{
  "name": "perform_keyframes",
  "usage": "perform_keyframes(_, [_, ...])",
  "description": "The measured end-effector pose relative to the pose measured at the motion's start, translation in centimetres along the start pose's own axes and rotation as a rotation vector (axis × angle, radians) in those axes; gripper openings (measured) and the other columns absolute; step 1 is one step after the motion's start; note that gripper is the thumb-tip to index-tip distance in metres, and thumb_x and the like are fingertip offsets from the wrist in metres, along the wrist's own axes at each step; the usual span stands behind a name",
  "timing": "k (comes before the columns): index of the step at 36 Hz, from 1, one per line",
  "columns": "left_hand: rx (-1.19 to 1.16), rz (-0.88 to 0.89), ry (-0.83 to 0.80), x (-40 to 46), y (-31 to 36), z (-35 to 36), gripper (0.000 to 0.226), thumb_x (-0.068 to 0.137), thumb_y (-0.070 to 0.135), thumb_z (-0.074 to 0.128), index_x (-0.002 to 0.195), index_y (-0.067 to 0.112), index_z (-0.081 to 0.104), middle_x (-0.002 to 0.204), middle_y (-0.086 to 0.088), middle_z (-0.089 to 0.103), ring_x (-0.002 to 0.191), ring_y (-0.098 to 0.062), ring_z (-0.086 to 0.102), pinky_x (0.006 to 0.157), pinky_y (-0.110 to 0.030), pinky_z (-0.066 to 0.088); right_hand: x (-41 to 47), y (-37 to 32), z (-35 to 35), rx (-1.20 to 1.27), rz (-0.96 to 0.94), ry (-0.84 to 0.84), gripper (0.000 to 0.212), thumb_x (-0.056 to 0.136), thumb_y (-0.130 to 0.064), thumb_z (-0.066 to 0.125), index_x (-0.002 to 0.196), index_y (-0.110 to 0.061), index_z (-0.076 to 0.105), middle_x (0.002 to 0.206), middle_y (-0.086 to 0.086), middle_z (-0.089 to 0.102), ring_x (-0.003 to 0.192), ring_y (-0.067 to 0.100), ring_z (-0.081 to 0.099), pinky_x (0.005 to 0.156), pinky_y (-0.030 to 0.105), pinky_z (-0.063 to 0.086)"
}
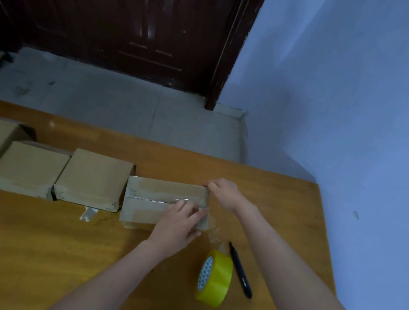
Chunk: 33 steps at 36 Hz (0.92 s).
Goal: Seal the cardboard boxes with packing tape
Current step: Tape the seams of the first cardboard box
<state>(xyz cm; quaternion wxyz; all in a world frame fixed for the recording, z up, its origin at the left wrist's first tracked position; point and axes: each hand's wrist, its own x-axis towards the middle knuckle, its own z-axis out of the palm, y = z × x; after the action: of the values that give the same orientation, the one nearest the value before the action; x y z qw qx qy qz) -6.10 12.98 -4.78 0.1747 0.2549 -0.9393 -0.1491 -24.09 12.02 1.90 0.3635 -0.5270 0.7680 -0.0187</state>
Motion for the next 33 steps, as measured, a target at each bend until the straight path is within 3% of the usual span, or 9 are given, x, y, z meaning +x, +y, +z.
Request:
perform_keyframes(5, [-0.013,0.009,0.014,0.0,-0.1,0.3,0.063,0.064,0.04,0.082,0.119,0.02,0.06,0.097,-0.001,0.057,0.087,-0.02,0.044,0.067,-0.033,0.048,0.1,-1.3,-0.5,-0.05,0.067,-0.09,0.045,0.102,-0.023,0.02,0.114,-0.001,0.058,0.117,0.019,0.057,0.105,0.03,0.047,0.103,0.04,0.029])
perform_keyframes(9, [-0.02,0.017,0.017,0.0,-0.2,0.4,0.06,0.067,0.042,0.08,0.119,0.018,0.062,0.098,-0.001,0.056,0.087,-0.02,0.042,0.067,-0.035,0.05,0.2,-1.9,-1.0,-0.08,0.099,-0.184,0.045,0.103,-0.026,0.018,0.123,-0.001,0.05,0.132,0.02,0.048,0.119,0.032,0.043,0.102,0.039,0.028])
perform_keyframes(11, [-0.022,0.022,0.012,0.0,-0.2,0.3,0.056,0.075,0.052,0.066,0.12,0.019,0.061,0.098,0.0,0.055,0.088,-0.019,0.041,0.069,-0.034,0.051,0.0,-2.1,-1.2,-0.104,0.097,-0.209,0.049,0.102,-0.032,0.017,0.127,-0.002,0.048,0.137,0.018,0.045,0.123,0.03,0.041,0.101,0.037,0.029])
perform_keyframes(14, [-0.009,0.035,-0.021,0.0,-0.2,0.1,0.062,0.085,0.062,0.043,0.123,0.017,0.061,0.098,0.0,0.053,0.088,-0.019,0.043,0.073,-0.032,0.048,-0.3,-2.5,-1.4,-0.169,0.103,-0.238,0.051,0.103,-0.033,0.016,0.135,-0.004,0.043,0.146,0.016,0.039,0.133,0.03,0.034,0.11,0.041,0.019])
perform_keyframes(19, [-0.033,0.039,-0.014,-0.4,0.1,-0.1,0.051,0.097,0.047,0.034,0.122,0.013,0.062,0.097,-0.003,0.055,0.09,-0.022,0.049,0.07,-0.036,0.051,0.0,-1.1,-1.2,-0.176,0.053,-0.27,0.05,0.101,-0.04,0.034,0.146,-0.019,0.034,0.152,0.005,0.034,0.143,0.024,0.023,0.116,0.05,-0.003])
perform_keyframes(22, [-0.014,0.037,0.04,-0.8,0.6,-0.1,0.044,0.094,0.039,0.04,0.114,0.011,0.067,0.098,-0.004,0.058,0.091,-0.021,0.048,0.07,-0.035,0.048,0.1,-0.7,-0.8,-0.248,-0.004,-0.215,0.05,0.097,-0.044,0.045,0.141,-0.02,0.042,0.141,0.003,0.048,0.135,0.025,0.036,0.115,0.054,0.001])
perform_keyframes(27, [-0.026,-0.012,0.083,-1.1,0.9,0.3,0.04,0.091,0.037,0.045,0.109,0.012,0.071,0.098,-0.003,0.062,0.093,-0.02,0.048,0.067,-0.037,0.051,0.9,-1.0,-0.2,-0.165,0.052,-0.08,0.051,0.089,-0.041,0.062,0.133,-0.018,0.055,0.13,0.005,0.058,0.123,0.027,0.049,0.109,0.045,0.031])
perform_keyframes(33, [0.007,0.008,0.053,-0.7,0.7,0.0,0.044,0.088,0.042,0.045,0.105,0.013,0.073,0.096,-0.002,0.062,0.089,-0.019,0.044,0.064,-0.035,0.051,0.9,-2.0,-0.3,-0.104,0.179,-0.06,0.044,0.088,-0.038,0.064,0.127,-0.019,0.061,0.132,0.005,0.056,0.131,0.027,0.042,0.114,0.058,0.008])
